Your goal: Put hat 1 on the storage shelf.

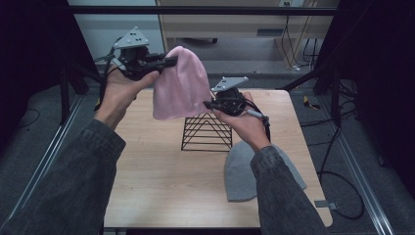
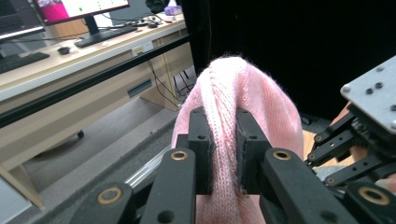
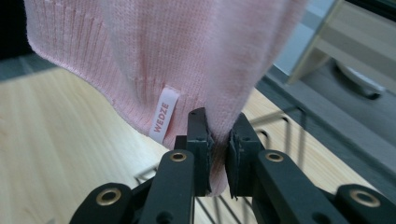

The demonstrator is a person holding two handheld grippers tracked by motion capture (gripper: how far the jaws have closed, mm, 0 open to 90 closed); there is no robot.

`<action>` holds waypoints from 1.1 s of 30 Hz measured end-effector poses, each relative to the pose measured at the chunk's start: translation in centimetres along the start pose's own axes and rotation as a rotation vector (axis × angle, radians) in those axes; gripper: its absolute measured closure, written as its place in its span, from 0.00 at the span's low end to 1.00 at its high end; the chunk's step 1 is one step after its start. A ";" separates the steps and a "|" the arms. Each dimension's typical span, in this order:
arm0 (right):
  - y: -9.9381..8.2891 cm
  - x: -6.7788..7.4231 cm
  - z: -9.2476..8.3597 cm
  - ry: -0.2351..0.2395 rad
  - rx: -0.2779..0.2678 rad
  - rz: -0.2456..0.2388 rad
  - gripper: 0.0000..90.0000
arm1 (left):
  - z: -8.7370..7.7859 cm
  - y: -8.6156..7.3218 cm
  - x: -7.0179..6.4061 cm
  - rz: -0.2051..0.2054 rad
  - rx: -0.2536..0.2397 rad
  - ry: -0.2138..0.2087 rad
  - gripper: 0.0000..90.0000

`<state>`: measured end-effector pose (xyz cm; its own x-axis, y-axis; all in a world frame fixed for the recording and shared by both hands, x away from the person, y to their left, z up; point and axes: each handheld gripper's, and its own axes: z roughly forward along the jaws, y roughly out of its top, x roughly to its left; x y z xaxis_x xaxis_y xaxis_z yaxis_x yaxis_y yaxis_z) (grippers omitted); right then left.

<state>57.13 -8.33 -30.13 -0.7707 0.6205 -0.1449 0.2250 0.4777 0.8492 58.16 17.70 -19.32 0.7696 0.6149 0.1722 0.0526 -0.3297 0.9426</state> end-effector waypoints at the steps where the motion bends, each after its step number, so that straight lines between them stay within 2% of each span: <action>1: -0.2 -0.2 -0.1 -0.013 0.006 -0.006 0.91 | 0.5 -0.1 -0.1 0.003 0.003 -0.002 0.88; 5: -1.1 -1.0 -0.6 -0.054 0.018 -0.006 0.91 | 2.1 -0.4 -0.4 -0.001 -0.001 -0.012 0.88; 11: -2.4 -1.7 -1.1 -0.071 0.025 0.011 0.91 | 3.7 -0.9 -0.3 -0.020 0.005 -0.019 0.88; 16: -3.0 -2.0 -1.4 -0.081 0.025 0.018 0.91 | 4.4 -0.9 -0.7 -0.010 -0.002 -0.027 0.88; 19: -3.2 -2.0 -1.5 -0.083 0.029 0.018 0.91 | 4.8 -1.1 -0.7 -0.019 -0.004 -0.030 0.87; 21: -3.4 -2.1 -1.5 -0.079 0.023 0.037 0.91 | 4.9 -1.1 -0.7 -0.021 -0.007 -0.032 0.87; 29: -4.1 -2.0 -1.7 -0.094 0.019 0.032 0.91 | 5.7 -1.4 -0.9 -0.019 -0.007 -0.035 0.87; 33: -4.5 -1.9 -1.6 -0.093 0.009 0.045 0.91 | 5.9 -1.6 -0.9 -0.017 -0.004 -0.035 0.87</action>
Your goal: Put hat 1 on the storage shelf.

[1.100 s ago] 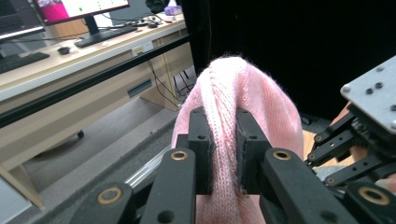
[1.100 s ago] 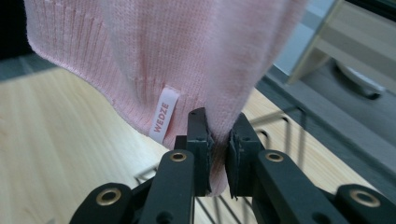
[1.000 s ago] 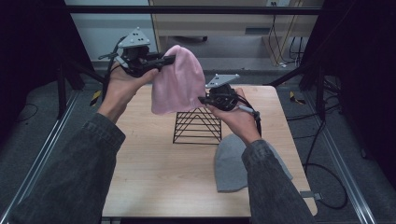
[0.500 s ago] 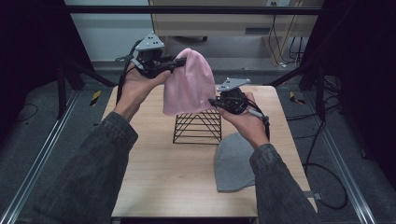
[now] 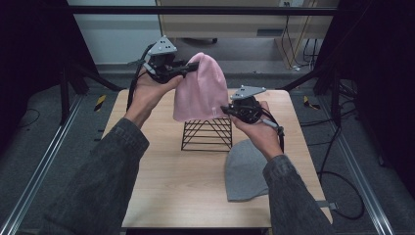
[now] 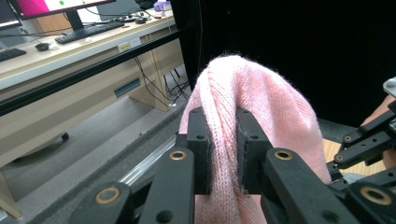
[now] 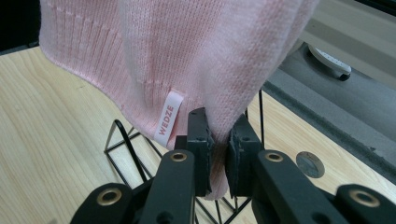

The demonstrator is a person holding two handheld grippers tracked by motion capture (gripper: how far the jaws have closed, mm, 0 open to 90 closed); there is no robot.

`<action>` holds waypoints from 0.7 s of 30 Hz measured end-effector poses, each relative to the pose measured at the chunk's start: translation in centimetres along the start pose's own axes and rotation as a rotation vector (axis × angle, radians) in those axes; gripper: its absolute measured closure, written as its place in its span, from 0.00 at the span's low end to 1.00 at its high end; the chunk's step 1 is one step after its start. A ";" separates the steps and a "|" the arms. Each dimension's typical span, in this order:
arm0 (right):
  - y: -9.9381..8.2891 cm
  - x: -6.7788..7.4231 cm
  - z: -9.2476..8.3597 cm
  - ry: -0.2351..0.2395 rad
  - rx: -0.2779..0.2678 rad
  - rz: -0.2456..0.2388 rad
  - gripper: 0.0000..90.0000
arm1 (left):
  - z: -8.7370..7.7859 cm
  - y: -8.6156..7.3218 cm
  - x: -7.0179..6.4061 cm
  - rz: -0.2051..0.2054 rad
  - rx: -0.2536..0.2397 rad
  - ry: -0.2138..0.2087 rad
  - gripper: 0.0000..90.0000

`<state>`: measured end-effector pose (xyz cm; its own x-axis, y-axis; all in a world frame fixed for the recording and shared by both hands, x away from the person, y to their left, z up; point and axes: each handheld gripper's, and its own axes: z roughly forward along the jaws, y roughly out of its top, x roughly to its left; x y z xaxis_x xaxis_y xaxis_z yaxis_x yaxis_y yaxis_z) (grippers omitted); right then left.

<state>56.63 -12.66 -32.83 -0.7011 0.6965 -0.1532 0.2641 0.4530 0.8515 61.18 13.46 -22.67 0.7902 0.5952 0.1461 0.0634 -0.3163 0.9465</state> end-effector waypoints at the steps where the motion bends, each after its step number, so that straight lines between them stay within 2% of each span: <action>1: -0.2 0.0 0.1 -0.006 0.007 -0.004 0.91 | 0.1 -0.1 0.0 0.003 0.003 -0.001 0.87; 5: -0.6 -0.1 0.1 -0.013 0.004 -0.010 0.91 | 0.5 -0.4 -0.1 -0.001 -0.006 -0.007 0.87; 10: -1.4 0.0 0.2 -0.017 0.009 -0.006 0.91 | 0.9 -1.0 -0.5 0.016 0.003 -0.014 0.87; 14: -2.2 0.3 0.4 -0.032 0.021 -0.020 0.91 | 1.2 -1.9 -0.8 0.004 -0.006 -0.030 0.87; 21: -3.5 0.7 0.9 -0.050 0.049 -0.029 0.91 | 1.3 -3.2 -1.4 0.004 0.021 -0.036 0.87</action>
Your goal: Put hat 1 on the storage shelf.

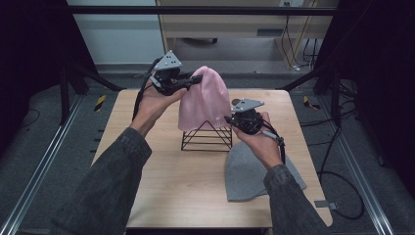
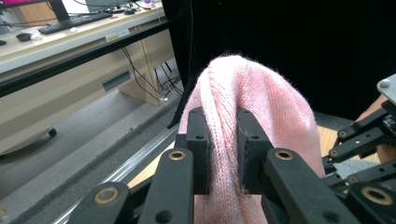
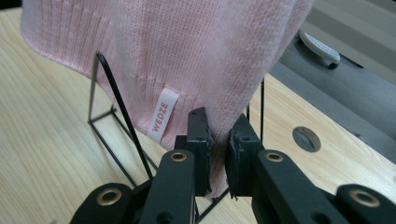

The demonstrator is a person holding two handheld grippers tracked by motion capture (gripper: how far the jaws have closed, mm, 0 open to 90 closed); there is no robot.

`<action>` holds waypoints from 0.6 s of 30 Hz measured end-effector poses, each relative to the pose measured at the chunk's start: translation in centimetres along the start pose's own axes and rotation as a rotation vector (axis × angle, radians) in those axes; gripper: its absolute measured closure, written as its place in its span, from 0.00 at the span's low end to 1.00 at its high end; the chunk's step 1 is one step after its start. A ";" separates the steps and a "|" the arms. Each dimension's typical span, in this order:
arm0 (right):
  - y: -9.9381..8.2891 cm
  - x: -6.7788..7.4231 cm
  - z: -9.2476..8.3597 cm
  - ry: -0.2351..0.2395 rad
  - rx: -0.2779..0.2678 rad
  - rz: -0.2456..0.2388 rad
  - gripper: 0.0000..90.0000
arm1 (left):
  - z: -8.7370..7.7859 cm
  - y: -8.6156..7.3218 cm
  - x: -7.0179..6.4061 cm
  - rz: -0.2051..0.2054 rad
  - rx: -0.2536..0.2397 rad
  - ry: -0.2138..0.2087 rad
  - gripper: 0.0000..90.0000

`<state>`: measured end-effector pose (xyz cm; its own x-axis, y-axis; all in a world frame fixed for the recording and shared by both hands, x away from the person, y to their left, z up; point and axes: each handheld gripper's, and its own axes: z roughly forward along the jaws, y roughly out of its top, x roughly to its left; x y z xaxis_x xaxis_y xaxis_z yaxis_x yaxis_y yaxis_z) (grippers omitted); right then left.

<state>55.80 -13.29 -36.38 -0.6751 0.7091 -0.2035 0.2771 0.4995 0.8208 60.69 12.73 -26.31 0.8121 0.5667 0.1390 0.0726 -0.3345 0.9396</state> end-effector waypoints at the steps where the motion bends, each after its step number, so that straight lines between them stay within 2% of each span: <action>1: -0.2 0.1 0.1 -0.002 0.004 -0.003 0.91 | 0.0 -0.1 -0.2 0.009 0.007 0.001 0.87; 4: -0.8 0.5 0.5 -0.006 0.019 -0.011 0.91 | 0.1 -0.7 -0.7 0.023 0.020 -0.002 0.87; 8: -1.3 0.8 0.7 -0.003 0.035 -0.016 0.91 | 0.3 -1.3 -1.2 0.022 0.034 -0.004 0.86; 9: -1.6 1.0 0.9 0.000 0.049 -0.020 0.91 | 0.3 -1.7 -1.4 0.013 0.052 0.005 0.86; 13: -2.2 0.9 1.2 0.014 0.063 -0.005 0.91 | 0.3 -2.2 -1.7 0.000 0.067 0.001 0.86; 14: -2.2 0.9 1.2 0.014 0.063 -0.005 0.91 | 0.3 -2.4 -1.8 -0.002 0.084 0.003 0.86; 18: -3.0 0.8 1.4 0.033 0.074 0.020 0.91 | 0.3 -2.8 -2.5 0.010 0.098 -0.006 0.86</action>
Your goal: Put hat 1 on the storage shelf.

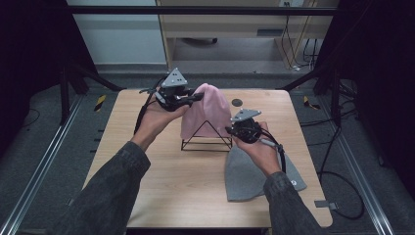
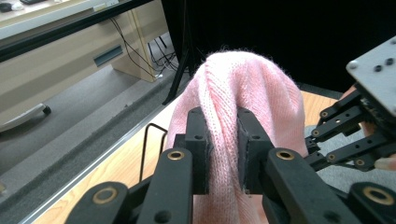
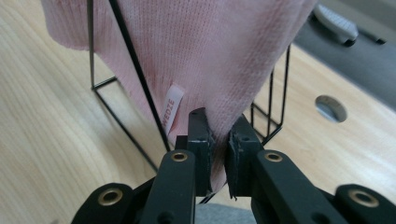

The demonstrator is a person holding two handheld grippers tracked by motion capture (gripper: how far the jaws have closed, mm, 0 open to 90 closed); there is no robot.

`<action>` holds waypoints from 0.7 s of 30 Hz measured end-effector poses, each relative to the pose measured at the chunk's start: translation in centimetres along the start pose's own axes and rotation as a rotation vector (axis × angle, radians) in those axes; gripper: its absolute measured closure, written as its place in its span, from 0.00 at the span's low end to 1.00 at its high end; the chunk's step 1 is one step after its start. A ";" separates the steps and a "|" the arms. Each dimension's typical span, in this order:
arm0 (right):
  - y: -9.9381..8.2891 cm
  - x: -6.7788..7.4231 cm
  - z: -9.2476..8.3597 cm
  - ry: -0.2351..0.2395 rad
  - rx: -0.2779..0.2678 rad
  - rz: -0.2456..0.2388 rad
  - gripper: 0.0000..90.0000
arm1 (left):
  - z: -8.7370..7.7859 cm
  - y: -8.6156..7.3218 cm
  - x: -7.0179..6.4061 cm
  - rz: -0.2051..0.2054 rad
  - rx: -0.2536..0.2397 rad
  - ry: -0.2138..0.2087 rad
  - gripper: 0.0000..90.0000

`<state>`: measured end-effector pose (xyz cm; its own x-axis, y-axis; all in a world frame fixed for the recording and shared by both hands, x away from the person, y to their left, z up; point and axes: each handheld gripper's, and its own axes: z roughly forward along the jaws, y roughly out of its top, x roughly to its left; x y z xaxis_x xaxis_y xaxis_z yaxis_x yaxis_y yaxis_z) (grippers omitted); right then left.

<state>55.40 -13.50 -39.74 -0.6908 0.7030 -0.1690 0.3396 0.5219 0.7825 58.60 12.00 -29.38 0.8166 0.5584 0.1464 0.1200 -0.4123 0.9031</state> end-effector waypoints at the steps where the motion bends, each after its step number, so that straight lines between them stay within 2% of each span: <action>1: -0.1 0.0 0.1 0.002 0.007 0.001 0.91 | 0.1 -0.1 -0.1 0.004 0.005 0.000 0.86; 7: -0.9 0.0 0.3 0.013 0.035 0.011 0.85 | 0.9 -1.1 -0.3 -0.017 0.017 -0.006 0.85; 10: -1.1 0.0 -0.1 0.020 0.043 0.021 0.73 | 1.3 -1.8 -0.6 -0.014 0.039 -0.014 0.85; 13: -1.5 0.0 -1.1 0.008 0.051 0.011 0.62 | 1.4 -2.5 -0.9 -0.014 0.041 -0.022 0.86; 15: -1.9 -0.2 -1.9 -0.011 0.043 0.021 0.56 | 1.4 -2.9 -0.9 -0.029 0.035 -0.026 0.85; 21: -3.5 -1.7 -3.9 -0.050 0.046 0.055 0.51 | 1.2 -3.8 -0.8 -0.047 0.034 -0.031 0.85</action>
<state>52.88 -18.36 -39.83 -0.6381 0.7537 -0.1575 0.4060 0.5032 0.7629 58.18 12.29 -33.45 0.8269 0.5549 0.0911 0.1773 -0.4110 0.8942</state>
